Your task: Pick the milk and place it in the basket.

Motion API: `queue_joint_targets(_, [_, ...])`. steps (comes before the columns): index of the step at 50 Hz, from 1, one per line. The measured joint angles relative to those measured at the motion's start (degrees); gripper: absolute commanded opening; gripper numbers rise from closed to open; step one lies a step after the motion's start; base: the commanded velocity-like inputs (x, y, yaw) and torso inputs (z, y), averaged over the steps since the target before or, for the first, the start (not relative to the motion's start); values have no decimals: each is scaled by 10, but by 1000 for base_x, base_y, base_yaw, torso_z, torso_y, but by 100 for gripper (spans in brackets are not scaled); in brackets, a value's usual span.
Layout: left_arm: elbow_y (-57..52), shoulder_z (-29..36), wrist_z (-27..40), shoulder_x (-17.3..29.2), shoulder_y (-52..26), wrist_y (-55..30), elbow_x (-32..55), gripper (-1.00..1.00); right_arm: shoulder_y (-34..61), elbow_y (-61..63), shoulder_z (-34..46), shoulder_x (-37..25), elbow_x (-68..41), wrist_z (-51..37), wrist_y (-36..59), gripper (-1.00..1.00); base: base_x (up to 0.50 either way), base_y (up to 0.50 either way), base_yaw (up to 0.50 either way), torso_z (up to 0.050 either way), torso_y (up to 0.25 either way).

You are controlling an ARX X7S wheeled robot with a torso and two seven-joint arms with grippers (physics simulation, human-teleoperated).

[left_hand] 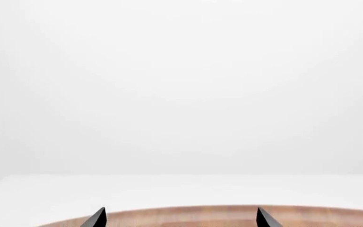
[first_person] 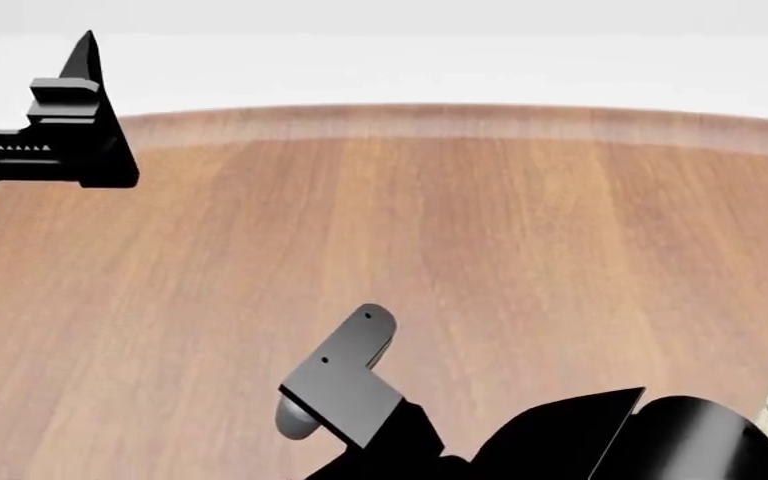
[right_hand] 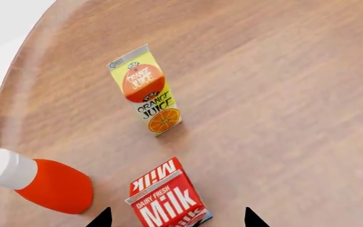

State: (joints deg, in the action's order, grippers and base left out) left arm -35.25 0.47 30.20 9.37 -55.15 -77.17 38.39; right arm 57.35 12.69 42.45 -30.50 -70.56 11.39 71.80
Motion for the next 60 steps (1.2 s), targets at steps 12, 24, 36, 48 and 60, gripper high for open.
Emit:
queue_joint_targets(12, [2, 3, 5, 3, 1, 4, 5, 100, 2, 0, 5, 0, -1, 1, -2, 100, 0, 0, 0, -37, 34])
queue_joint_targets(24, [2, 1, 11, 3, 1, 7, 12, 100, 11, 1, 15, 2, -1, 7, -1, 100, 0, 0, 0, -2, 0])
queue_joint_targets(36, [5, 5, 14, 7, 3, 11, 17, 100, 18, -4, 26, 6, 4, 14, -3, 100, 0, 0, 0, -46, 25])
queue_joint_targets(48, [6, 6, 19, 9, 6, 17, 21, 100, 24, -7, 34, 8, 7, 20, -7, 100, 0, 0, 0, 0, 0])
queue_joint_targets(60, [8, 8, 23, 10, 9, 22, 25, 100, 31, -19, 54, 14, 27, 42, -19, 100, 0, 0, 0, 0, 0])
